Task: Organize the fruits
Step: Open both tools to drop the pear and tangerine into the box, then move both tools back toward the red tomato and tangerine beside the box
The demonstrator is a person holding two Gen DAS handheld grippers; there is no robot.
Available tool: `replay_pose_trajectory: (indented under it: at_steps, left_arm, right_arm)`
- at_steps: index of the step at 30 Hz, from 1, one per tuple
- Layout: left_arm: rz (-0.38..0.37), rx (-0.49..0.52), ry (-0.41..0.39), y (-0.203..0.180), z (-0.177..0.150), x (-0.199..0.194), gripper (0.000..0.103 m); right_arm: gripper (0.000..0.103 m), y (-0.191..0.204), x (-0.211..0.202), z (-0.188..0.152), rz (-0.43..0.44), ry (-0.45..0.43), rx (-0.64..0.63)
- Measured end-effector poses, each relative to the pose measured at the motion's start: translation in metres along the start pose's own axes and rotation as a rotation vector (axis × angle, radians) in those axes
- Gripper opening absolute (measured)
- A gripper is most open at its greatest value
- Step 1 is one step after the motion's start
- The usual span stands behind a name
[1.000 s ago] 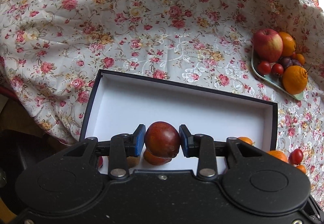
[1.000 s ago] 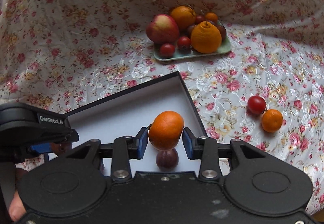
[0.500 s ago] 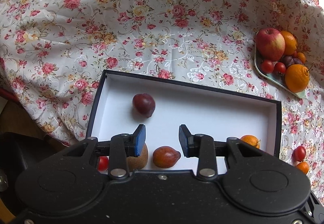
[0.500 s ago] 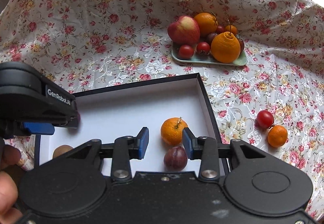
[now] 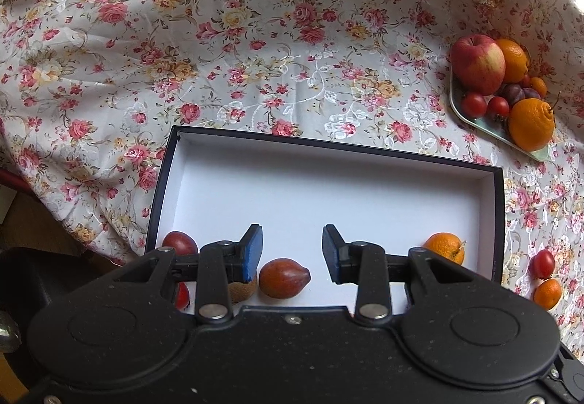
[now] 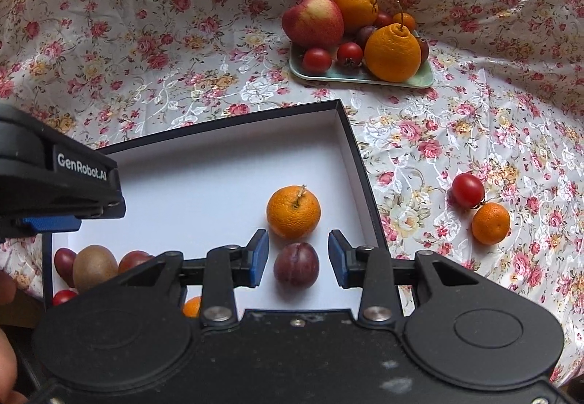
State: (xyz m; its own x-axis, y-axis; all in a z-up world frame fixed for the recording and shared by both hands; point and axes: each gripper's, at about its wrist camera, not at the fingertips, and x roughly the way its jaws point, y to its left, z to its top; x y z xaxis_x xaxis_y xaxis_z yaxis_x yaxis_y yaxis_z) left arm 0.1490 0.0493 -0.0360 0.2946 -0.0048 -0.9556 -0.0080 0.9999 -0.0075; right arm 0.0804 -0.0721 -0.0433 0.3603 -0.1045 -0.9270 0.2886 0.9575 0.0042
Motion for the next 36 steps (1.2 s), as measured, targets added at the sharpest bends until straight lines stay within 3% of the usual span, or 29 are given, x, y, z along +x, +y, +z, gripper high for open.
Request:
replay_pose_trajectory:
  at_steps: [8, 14, 20, 26, 32, 36]
  left_arm:
    - [0.000, 0.023, 0.005, -0.010, -0.001, -0.001, 0.045]
    - [-0.008, 0.042, 0.005, -0.022, -0.004, -0.003, 0.044]
    - [-0.015, 0.070, 0.005, -0.039, -0.008, -0.005, 0.044]
    - [-0.025, 0.105, 0.006, -0.062, -0.014, -0.007, 0.044]
    - [-0.041, 0.148, -0.001, -0.085, -0.022, -0.012, 0.045]
    - [-0.070, 0.174, 0.002, -0.102, -0.029, -0.016, 0.044]
  right_arm:
    - [0.039, -0.009, 0.006, 0.007, 0.019, 0.114, 0.003]
    - [0.039, -0.033, 0.006, 0.009, 0.056, 0.137, 0.117]
    - [0.039, -0.057, 0.004, 0.015, 0.000, 0.176, 0.138]
    - [0.039, -0.089, 0.003, 0.017, 0.000, 0.248, 0.185]
    - [0.039, -0.119, -0.001, 0.022, -0.012, 0.262, 0.178]
    - [0.039, -0.146, -0.007, 0.023, -0.015, 0.254, 0.243]
